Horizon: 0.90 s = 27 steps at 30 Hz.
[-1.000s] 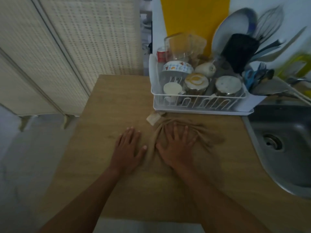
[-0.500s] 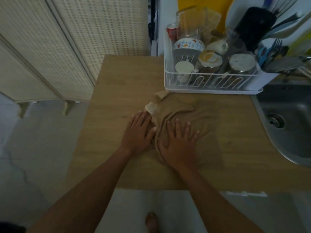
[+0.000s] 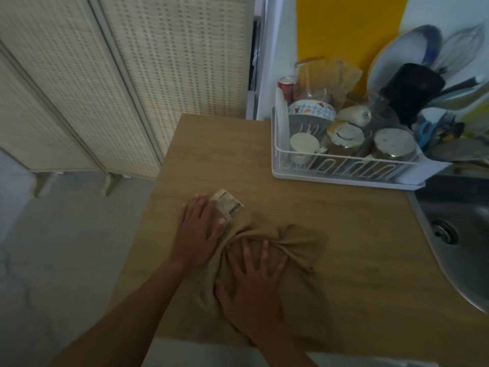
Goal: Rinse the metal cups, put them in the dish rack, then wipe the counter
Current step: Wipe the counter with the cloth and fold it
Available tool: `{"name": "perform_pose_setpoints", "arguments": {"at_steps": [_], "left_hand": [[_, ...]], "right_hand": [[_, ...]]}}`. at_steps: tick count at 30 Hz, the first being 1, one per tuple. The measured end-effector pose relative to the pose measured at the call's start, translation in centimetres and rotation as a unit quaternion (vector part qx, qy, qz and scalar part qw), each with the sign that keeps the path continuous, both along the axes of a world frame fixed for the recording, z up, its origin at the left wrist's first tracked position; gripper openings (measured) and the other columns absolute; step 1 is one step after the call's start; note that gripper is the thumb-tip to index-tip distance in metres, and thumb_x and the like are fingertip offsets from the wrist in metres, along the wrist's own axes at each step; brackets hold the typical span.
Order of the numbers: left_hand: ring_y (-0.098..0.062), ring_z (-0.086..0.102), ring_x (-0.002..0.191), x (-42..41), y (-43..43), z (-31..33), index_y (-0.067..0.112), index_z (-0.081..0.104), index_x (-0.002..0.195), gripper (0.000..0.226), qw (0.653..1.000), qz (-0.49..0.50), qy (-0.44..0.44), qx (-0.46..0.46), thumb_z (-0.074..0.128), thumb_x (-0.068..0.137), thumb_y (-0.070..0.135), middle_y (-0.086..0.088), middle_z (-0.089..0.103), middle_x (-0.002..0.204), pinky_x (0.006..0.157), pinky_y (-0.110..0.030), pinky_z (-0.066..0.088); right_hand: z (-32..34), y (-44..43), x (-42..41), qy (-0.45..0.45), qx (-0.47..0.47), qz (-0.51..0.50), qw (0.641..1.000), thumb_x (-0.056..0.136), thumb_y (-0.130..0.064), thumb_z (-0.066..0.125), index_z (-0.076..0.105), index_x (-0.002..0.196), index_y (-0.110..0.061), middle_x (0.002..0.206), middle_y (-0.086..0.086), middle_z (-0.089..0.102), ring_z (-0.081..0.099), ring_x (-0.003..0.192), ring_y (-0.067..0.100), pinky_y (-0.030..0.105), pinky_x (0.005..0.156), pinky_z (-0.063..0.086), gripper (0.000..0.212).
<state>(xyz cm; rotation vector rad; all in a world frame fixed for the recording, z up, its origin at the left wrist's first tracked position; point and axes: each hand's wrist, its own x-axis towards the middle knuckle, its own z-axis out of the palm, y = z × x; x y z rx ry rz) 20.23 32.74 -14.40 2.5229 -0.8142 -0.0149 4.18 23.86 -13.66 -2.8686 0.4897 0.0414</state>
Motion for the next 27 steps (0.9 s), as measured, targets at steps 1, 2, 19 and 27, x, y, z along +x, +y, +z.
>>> {"name": "perform_pose_setpoints", "arguments": {"at_steps": [1,2,19,27], "left_hand": [[-0.024,0.027,0.145,0.3,0.1,0.0,0.015,0.046,0.141,0.062,1.000,0.005,0.003,-0.001,0.029,0.094,0.051,-0.008,0.040,0.152,0.117,-0.049,0.022],[-0.024,0.027,0.145,0.9,0.1,0.0,0.016,0.046,0.141,0.062,1.000,0.008,0.004,-0.005,0.027,0.094,0.051,-0.007,0.040,0.151,0.117,-0.049,0.022],[-0.016,0.016,0.149,9.3,-1.6,-0.6,0.022,0.026,0.152,0.066,0.999,0.000,-0.023,0.043,0.023,0.096,0.056,-0.003,0.023,0.160,0.121,-0.038,0.019],[-0.015,0.000,0.151,11.6,-2.6,-0.9,0.030,0.005,0.155,0.066,0.992,-0.033,-0.050,0.110,0.023,0.096,0.054,0.000,0.002,0.164,0.122,-0.040,0.010]], "right_hand": [[-0.1,-0.5,1.3,-0.005,-0.001,0.009,1.000,0.073,-0.068,0.051,0.041,0.141,-0.039,0.154,0.001,0.039,0.031,0.140,0.046,0.073,0.106,0.012,0.075],[-0.3,-1.1,3.0,-0.013,-0.001,0.018,1.000,0.074,-0.068,0.050,0.039,0.143,-0.040,0.155,0.001,0.037,0.029,0.141,0.045,0.071,0.106,0.012,0.075],[-1.5,-11.7,25.4,-0.063,0.019,-0.019,0.998,0.092,-0.061,0.031,0.006,0.155,-0.026,0.164,0.005,0.002,-0.009,0.149,0.035,0.048,0.121,-0.004,0.076],[-2.6,-15.6,33.4,-0.033,0.015,-0.060,0.998,0.085,-0.069,0.018,-0.004,0.155,-0.016,0.162,0.017,-0.004,-0.008,0.148,0.039,0.053,0.121,-0.003,0.090]]}}
